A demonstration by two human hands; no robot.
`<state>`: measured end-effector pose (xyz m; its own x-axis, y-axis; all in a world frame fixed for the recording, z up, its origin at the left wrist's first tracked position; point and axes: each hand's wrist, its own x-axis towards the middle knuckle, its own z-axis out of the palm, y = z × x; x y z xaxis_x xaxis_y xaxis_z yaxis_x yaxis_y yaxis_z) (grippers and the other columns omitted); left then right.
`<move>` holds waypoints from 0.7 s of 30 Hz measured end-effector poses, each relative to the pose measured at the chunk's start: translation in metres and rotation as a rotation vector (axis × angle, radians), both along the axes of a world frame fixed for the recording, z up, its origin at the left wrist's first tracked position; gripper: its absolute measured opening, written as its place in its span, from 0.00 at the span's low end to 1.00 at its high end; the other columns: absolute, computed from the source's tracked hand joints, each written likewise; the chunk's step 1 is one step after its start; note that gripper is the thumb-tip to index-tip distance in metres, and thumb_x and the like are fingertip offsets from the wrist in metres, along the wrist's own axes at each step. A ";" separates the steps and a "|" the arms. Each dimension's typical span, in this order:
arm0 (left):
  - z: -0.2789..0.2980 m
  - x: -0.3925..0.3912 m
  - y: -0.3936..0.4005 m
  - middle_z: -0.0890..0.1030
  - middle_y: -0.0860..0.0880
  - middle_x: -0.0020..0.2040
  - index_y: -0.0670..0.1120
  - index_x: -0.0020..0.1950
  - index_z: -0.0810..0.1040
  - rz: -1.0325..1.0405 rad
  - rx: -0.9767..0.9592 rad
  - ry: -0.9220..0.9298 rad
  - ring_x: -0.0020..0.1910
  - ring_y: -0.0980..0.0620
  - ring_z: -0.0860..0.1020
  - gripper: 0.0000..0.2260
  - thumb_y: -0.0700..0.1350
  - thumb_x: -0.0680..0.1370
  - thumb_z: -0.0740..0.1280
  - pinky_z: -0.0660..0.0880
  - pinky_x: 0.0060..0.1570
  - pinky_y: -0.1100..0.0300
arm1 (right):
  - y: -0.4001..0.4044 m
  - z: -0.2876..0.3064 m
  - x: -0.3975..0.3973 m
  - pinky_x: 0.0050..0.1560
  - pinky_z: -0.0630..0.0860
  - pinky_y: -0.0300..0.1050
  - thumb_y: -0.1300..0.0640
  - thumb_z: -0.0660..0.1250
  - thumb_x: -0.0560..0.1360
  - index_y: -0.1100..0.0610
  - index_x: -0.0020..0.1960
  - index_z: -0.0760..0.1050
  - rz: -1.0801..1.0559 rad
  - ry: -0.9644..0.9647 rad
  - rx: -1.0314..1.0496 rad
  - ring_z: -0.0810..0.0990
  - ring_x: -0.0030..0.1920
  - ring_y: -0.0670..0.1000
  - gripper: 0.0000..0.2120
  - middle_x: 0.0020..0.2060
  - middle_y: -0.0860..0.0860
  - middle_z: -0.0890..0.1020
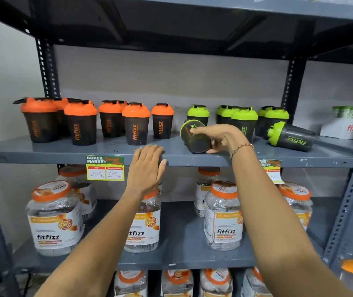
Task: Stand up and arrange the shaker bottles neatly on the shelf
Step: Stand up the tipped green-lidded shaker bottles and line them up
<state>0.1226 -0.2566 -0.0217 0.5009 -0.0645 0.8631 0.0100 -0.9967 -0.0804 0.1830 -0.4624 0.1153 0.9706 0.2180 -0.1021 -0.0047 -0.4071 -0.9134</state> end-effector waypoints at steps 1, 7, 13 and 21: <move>0.000 -0.002 0.006 0.78 0.46 0.58 0.44 0.60 0.75 0.024 -0.031 -0.030 0.60 0.45 0.74 0.17 0.51 0.80 0.54 0.61 0.64 0.52 | -0.001 -0.001 0.002 0.49 0.81 0.48 0.45 0.74 0.69 0.56 0.60 0.71 0.011 0.029 0.092 0.77 0.57 0.54 0.25 0.60 0.56 0.74; 0.000 -0.007 0.026 0.81 0.45 0.53 0.43 0.54 0.78 0.093 -0.009 -0.033 0.52 0.45 0.78 0.18 0.53 0.79 0.54 0.63 0.58 0.52 | 0.011 -0.021 0.013 0.57 0.79 0.54 0.55 0.72 0.72 0.60 0.56 0.75 0.253 0.129 0.563 0.77 0.62 0.55 0.16 0.59 0.58 0.79; -0.004 -0.004 0.027 0.81 0.45 0.52 0.43 0.54 0.78 0.091 0.002 -0.078 0.50 0.45 0.78 0.18 0.53 0.79 0.54 0.64 0.56 0.53 | 0.035 -0.023 0.033 0.66 0.73 0.58 0.70 0.75 0.67 0.69 0.57 0.77 0.197 -0.071 0.374 0.79 0.61 0.60 0.19 0.55 0.63 0.82; -0.008 0.004 0.032 0.81 0.45 0.52 0.43 0.54 0.79 0.087 0.033 -0.158 0.50 0.45 0.78 0.18 0.53 0.79 0.56 0.66 0.55 0.51 | 0.037 -0.043 0.090 0.62 0.76 0.55 0.54 0.84 0.51 0.61 0.61 0.70 0.127 -0.320 0.066 0.80 0.56 0.54 0.43 0.55 0.54 0.82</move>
